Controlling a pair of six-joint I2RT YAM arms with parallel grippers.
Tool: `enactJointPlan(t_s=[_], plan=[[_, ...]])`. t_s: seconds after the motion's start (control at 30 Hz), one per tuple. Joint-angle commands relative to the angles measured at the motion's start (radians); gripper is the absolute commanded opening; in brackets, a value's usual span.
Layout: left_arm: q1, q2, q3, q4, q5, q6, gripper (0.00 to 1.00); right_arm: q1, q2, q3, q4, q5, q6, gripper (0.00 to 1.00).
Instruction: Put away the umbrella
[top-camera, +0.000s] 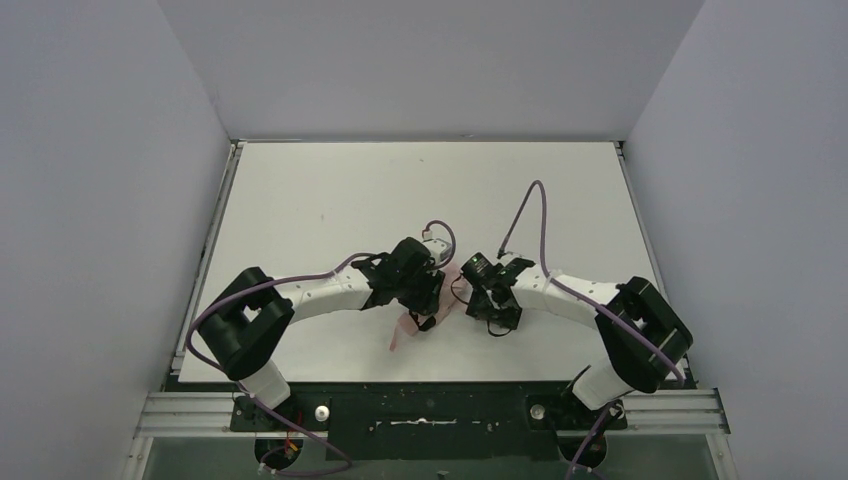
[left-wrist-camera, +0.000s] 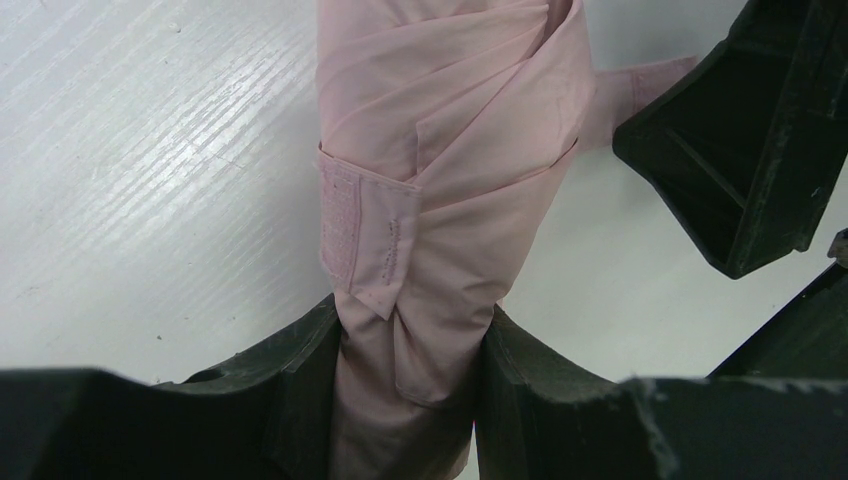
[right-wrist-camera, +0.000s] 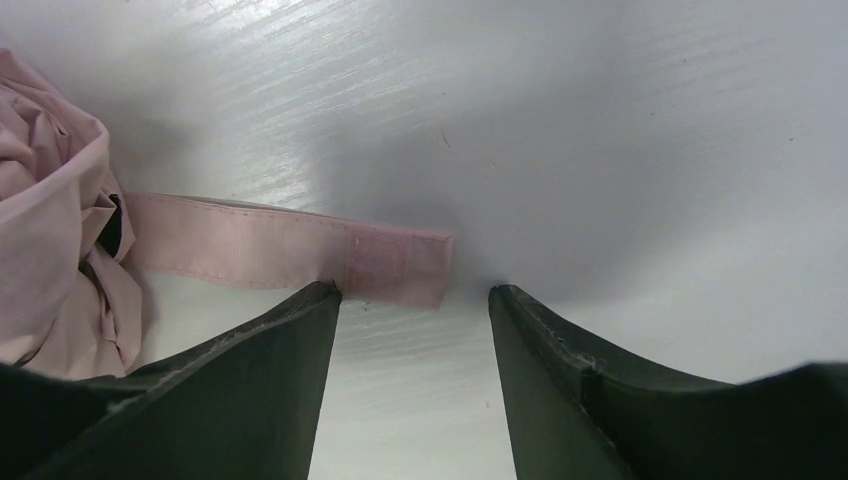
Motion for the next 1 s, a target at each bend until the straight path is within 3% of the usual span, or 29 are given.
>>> enactJointPlan(t_s=[0.0, 0.4, 0.97], plan=[[-0.012, -0.027, -0.01, 0.039, -0.013, -0.005, 0.0, -0.003, 0.03, 0.023, 0.012, 0.051, -0.003, 0.58], [-0.012, -0.04, -0.02, 0.042, -0.011, -0.002, 0.0, -0.032, -0.083, 0.05, 0.029, 0.044, -0.013, 0.57], [-0.011, -0.042, -0.028, 0.042, -0.01, -0.003, 0.0, -0.052, 0.133, 0.086, 0.009, 0.013, -0.077, 0.5]])
